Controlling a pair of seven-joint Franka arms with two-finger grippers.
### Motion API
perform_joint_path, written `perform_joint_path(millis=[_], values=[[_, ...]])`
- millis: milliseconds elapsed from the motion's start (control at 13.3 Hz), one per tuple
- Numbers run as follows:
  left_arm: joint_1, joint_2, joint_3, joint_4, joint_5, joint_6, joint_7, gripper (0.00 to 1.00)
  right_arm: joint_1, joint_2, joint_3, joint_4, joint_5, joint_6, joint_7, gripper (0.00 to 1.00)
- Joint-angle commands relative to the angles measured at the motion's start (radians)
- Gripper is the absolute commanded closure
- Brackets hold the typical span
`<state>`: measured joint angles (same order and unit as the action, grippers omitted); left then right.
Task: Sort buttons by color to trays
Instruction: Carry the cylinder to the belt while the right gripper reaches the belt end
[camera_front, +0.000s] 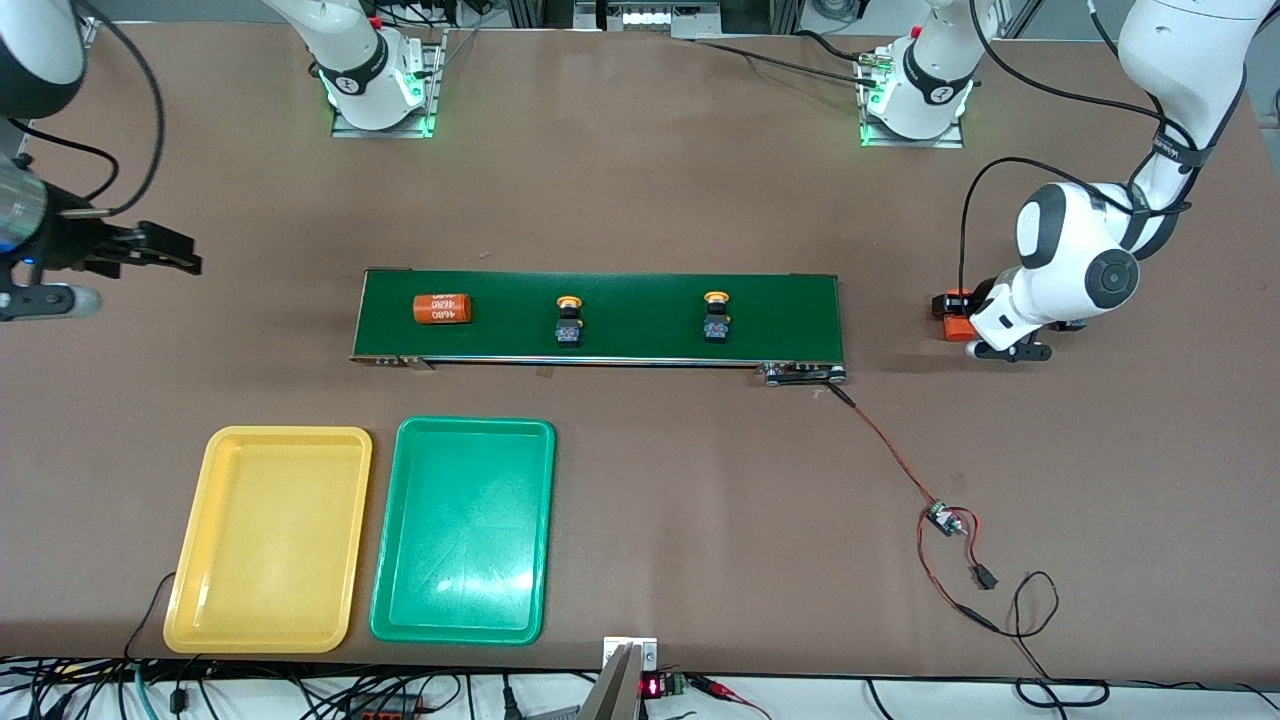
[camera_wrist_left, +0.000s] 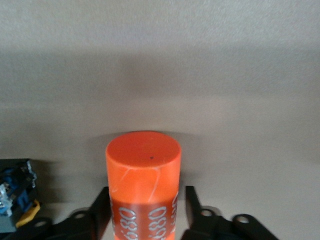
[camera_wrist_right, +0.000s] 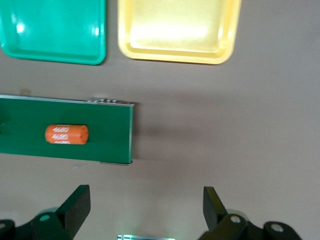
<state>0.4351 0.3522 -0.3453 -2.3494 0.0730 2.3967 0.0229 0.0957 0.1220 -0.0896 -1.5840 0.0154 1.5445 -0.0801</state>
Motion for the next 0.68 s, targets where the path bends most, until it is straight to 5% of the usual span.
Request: perform_joint_path(millis=[0,602], values=[[-0.009,-0.067,-0.014,-0.007,0.013,-0.004,0.012,1.00,0.114,0.059,-0.001,0.009,0.012,0.006,0.016,0.00],[-0.111,-0.174,-0.155,0.074,0.044,-0.027,0.152,1.00,0.298,0.231,-0.001,-0.031,0.228,0.259,0.250,0.00]])
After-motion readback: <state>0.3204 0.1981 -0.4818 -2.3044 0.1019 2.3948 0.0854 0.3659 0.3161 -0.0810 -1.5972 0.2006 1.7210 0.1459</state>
